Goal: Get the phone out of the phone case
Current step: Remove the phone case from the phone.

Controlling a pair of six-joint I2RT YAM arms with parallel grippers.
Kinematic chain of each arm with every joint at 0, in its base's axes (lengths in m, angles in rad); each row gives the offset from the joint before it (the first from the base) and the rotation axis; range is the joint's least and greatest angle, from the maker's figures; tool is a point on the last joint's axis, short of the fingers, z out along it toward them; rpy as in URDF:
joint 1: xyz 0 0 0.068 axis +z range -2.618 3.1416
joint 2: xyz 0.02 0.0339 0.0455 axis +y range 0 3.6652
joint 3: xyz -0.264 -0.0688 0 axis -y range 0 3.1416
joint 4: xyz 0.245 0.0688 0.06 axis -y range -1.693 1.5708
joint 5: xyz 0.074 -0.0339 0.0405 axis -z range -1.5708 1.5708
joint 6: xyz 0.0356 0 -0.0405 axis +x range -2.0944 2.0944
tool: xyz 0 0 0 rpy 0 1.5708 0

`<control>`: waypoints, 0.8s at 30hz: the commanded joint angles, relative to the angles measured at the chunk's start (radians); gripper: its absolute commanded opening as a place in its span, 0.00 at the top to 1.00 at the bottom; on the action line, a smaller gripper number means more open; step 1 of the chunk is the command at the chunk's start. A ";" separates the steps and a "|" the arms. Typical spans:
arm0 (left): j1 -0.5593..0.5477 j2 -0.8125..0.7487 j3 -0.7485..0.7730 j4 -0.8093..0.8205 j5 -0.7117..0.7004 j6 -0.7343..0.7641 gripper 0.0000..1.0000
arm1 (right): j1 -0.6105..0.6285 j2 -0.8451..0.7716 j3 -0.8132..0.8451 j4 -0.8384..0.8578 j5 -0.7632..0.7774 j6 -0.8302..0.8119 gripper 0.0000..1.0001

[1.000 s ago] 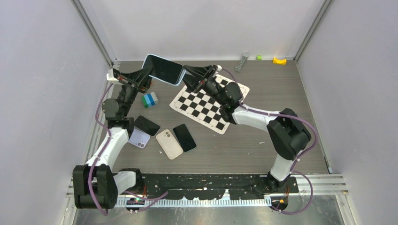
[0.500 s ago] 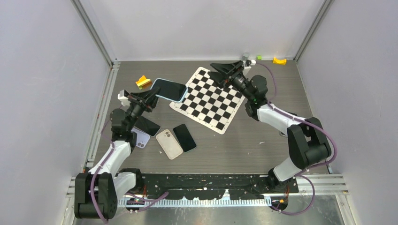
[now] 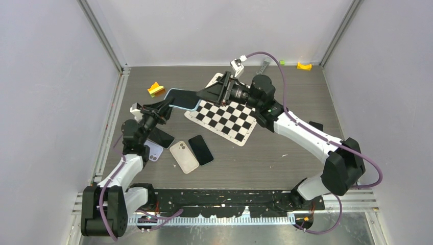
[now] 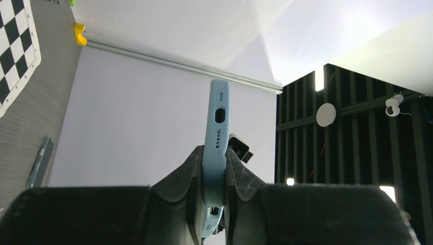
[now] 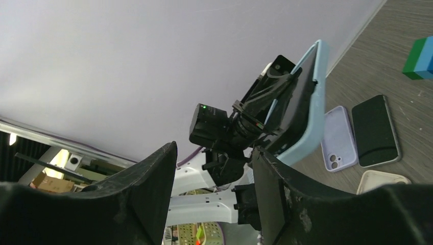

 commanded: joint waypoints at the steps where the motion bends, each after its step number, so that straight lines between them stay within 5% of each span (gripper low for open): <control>1: 0.005 -0.006 0.008 0.164 -0.033 -0.145 1.00 | 0.009 0.019 0.024 -0.027 0.016 -0.073 0.39; 17: -0.012 -0.001 0.109 0.157 0.030 -0.094 1.00 | 0.042 0.005 0.017 -0.067 0.132 -0.123 0.39; 24: -0.011 0.006 0.087 0.170 0.006 -0.108 1.00 | 0.042 -0.172 -0.081 -0.043 0.269 -0.211 0.23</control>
